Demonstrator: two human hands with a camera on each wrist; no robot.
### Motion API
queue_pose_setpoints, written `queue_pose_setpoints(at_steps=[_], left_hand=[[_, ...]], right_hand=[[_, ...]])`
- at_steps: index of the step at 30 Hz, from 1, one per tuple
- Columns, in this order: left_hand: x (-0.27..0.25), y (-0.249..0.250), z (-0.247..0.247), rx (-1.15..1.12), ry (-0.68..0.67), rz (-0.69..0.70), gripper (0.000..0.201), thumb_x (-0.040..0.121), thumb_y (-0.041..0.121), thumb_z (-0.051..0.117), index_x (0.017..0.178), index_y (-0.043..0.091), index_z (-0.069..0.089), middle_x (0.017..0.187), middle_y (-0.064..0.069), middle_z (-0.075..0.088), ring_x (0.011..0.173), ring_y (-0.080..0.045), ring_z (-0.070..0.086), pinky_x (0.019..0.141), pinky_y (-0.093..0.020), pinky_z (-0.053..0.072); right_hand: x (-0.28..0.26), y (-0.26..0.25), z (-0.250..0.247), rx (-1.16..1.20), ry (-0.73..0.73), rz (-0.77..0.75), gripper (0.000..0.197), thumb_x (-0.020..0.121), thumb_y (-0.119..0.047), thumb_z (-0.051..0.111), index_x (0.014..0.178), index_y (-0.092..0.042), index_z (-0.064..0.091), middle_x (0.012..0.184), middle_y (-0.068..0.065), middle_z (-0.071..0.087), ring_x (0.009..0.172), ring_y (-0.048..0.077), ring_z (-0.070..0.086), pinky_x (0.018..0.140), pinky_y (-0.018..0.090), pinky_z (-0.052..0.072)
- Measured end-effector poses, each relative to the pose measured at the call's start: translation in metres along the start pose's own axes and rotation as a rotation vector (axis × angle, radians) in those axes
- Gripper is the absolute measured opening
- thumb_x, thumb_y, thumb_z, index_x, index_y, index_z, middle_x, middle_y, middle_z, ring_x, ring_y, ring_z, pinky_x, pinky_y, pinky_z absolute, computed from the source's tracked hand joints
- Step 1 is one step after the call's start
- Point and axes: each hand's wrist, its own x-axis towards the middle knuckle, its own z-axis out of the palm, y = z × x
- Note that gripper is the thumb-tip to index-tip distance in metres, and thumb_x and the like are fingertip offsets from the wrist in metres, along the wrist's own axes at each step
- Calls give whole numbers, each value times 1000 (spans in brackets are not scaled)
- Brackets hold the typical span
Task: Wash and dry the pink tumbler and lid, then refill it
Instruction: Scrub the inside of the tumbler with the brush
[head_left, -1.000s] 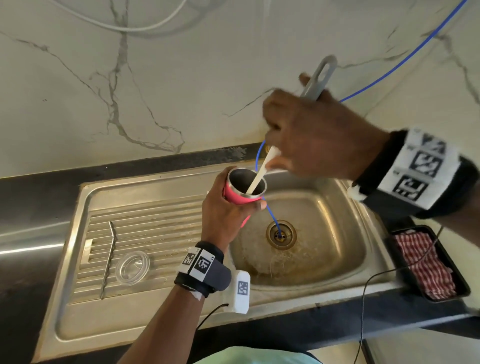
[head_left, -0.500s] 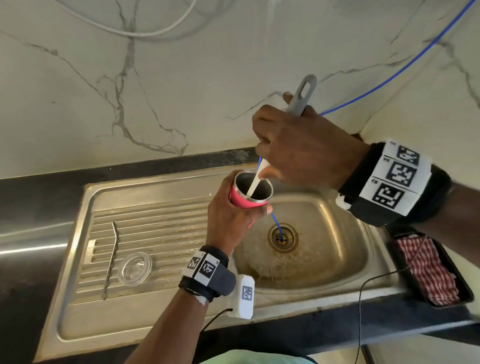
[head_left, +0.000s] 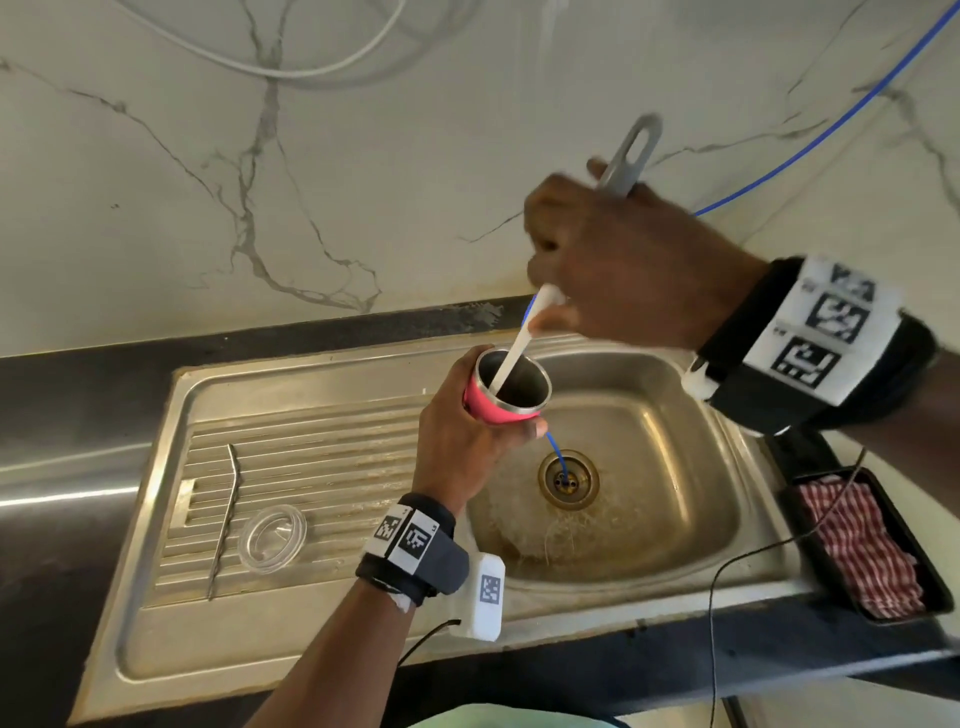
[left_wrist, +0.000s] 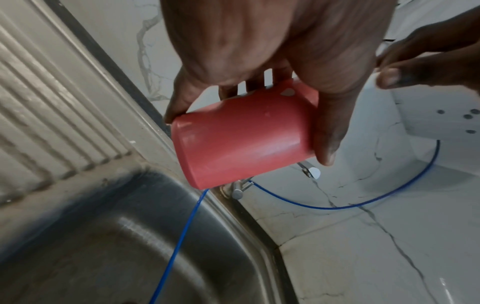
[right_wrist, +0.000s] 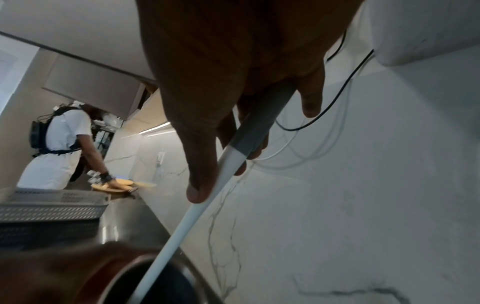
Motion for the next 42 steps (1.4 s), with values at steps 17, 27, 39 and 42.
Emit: queue_pose_setpoints(at_steps=[17,27,39,42], left_hand=[[-1,-3,-11,15,-81,-3,83,61,20,103,133,35,64,120,16,75,111,-5,70,97,-34,60],[0,4,-8,-39,-118,11,80,60,17,102,129,34,66,120,10,76,112,-14,72,98,-48,59],[-7,-4,-9,-71,-104,-59,78,57,25,99,128,32,67,121,7,76,112,-18,72,96,-55,60],[-8,-4,-9,-98,-105,-61,75,58,20,99,126,31,69,119,4,77,111,-21,72,95,-59,60]], right_hand=[[8,34,-16,131,-34,45,54,83,-58,54,96,-10,76,102,13,60,115,34,52,88,66,52],[7,0,23,40,-65,7,42,87,-56,69,87,-14,70,100,8,55,115,31,50,88,62,52],[-2,24,22,81,-40,75,45,82,-58,72,93,-15,76,100,5,58,116,27,51,94,66,51],[-5,17,28,78,-41,67,44,83,-57,73,90,-14,73,100,6,59,115,28,52,95,66,50]])
